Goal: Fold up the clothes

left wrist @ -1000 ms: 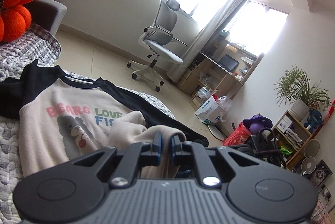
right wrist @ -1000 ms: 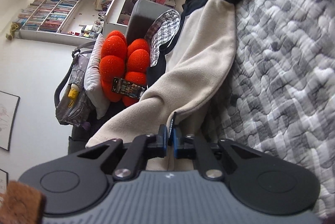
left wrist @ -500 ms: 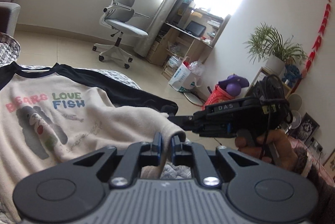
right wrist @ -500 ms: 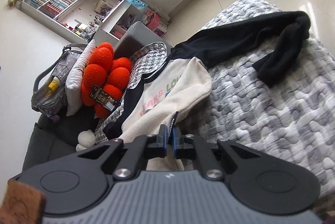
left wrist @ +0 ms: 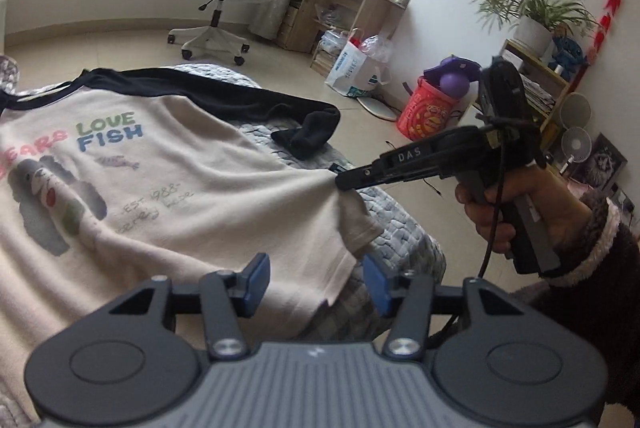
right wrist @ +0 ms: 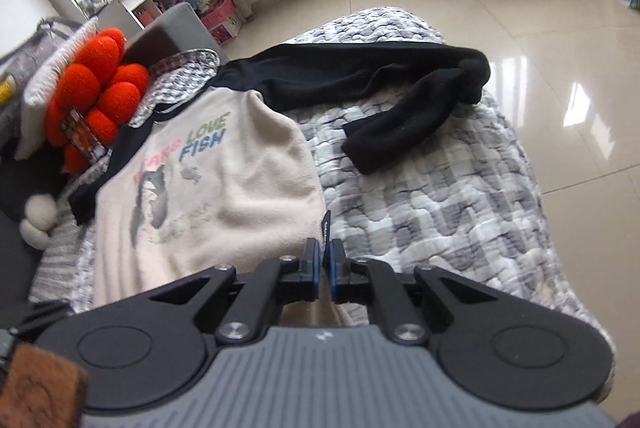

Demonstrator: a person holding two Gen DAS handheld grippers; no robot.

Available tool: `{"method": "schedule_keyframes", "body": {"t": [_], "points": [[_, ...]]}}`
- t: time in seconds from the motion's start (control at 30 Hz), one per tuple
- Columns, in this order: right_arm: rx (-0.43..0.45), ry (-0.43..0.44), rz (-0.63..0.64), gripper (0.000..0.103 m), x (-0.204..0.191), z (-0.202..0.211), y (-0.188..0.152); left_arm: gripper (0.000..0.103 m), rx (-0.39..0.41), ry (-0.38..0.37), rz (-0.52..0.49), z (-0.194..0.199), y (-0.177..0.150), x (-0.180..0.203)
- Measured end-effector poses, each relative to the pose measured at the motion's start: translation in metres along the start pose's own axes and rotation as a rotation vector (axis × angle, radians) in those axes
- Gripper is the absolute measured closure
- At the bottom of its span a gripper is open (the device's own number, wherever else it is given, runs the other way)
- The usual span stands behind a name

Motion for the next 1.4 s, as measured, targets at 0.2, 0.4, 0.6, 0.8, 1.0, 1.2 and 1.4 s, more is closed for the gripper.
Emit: {"method": "schedule_keyframes", "body": {"t": [0.2, 0.4, 0.6, 0.8, 1.0, 1.2, 1.4], "points": [[-0.014, 0.004, 0.005, 0.089, 0.003, -0.005, -0.001, 0.044, -0.061, 0.132, 0.268, 0.035, -0.008, -0.055], [-0.03, 0.03, 0.012, 0.089, 0.001, 0.003, -0.002, 0.044, -0.129, 0.255, 0.397, 0.071, -0.046, -0.084], [-0.033, 0.032, 0.007, 0.075, 0.003, 0.009, -0.003, 0.044, -0.156, 0.276, 0.496, 0.082, -0.076, -0.092], [-0.04, 0.022, -0.004, 0.058, 0.01, 0.011, -0.008, 0.045, -0.16, 0.392, 0.539, 0.069, -0.096, -0.103], [-0.117, 0.012, 0.092, 0.058, 0.0, 0.003, -0.022, 0.051, -0.12, 0.444, 0.581, 0.058, -0.106, -0.106], [-0.131, -0.054, 0.217, 0.086, -0.014, -0.003, -0.036, 0.072, -0.069, 0.478, 0.551, 0.06, -0.106, -0.098], [-0.089, -0.045, 0.198, 0.09, -0.017, 0.01, -0.027, 0.099, 0.051, 0.426, 0.587, 0.095, -0.092, -0.095]]}}
Point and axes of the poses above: each gripper's, at about its wrist camera, not at the fingertips, and z roughly against the way its jaws point, x to its right, y to its top, the point moved 6 cm from there along -z, roughly the way its jaws point, and after that the axes turned 5 degrees about z, right-handed, at the moved point
